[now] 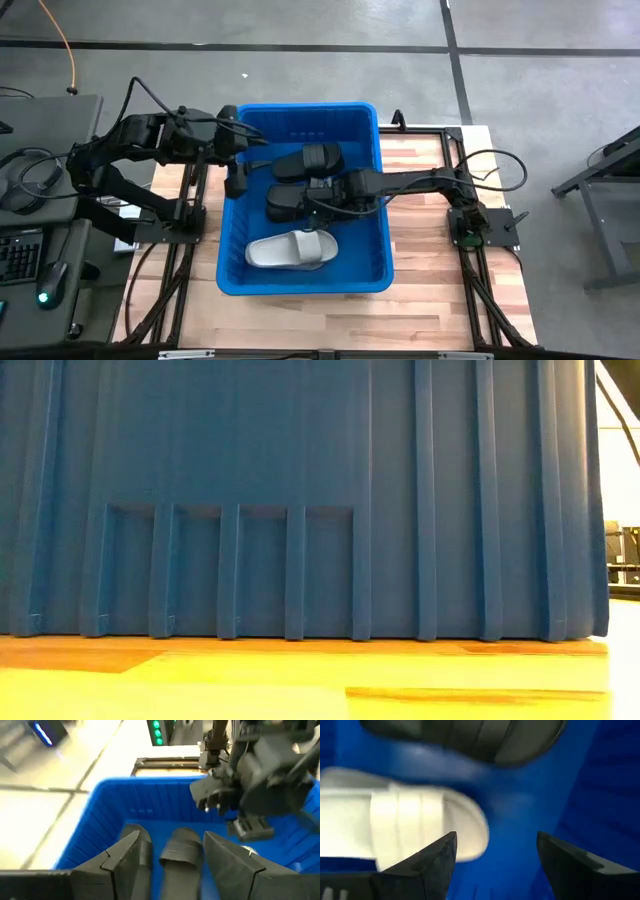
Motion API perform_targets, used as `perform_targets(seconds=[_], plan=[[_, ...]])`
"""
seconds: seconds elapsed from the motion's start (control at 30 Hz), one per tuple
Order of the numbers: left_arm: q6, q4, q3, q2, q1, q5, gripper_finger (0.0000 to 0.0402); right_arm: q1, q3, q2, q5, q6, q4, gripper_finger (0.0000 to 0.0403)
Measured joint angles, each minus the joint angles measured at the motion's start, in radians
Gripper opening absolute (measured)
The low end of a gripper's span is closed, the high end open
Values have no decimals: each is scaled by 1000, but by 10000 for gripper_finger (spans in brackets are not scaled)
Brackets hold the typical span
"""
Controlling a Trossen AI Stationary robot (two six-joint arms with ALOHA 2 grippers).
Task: Pick and place slides into bin
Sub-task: Return to Home Position
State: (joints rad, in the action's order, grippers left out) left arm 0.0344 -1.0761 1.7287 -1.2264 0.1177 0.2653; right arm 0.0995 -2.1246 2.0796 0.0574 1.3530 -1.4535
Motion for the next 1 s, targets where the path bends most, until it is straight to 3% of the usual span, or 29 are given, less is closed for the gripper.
perform_targets(seconds=[0.07,0.2,0.37,0.53,0.6,0.67,0.77,0.87,1.0], plan=[[24,8,0,6,0,11,207,7,-65,0,67,-47,-36,261],[-99,44,0,37,0,-37,207,13,-230,0,180,-188,-99,261],[-105,129,1,123,1,-218,207,61,-127,-152,507,-302,-18,261],[-57,132,0,195,0,-205,207,163,-125,-238,846,-387,-117,261],[-43,122,-3,221,1,-221,207,196,-125,-279,874,-442,-117,261],[-42,133,-23,242,0,-223,207,226,-125,-319,836,-477,-119,261],[-59,175,-79,295,0,-224,207,290,-125,-367,924,-490,-119,261],[-60,254,-167,373,0,-222,207,377,-125,-418,1062,-511,-117,261],[-62,402,-361,483,0,-240,207,454,-125,-493,1068,-536,-118,261]])
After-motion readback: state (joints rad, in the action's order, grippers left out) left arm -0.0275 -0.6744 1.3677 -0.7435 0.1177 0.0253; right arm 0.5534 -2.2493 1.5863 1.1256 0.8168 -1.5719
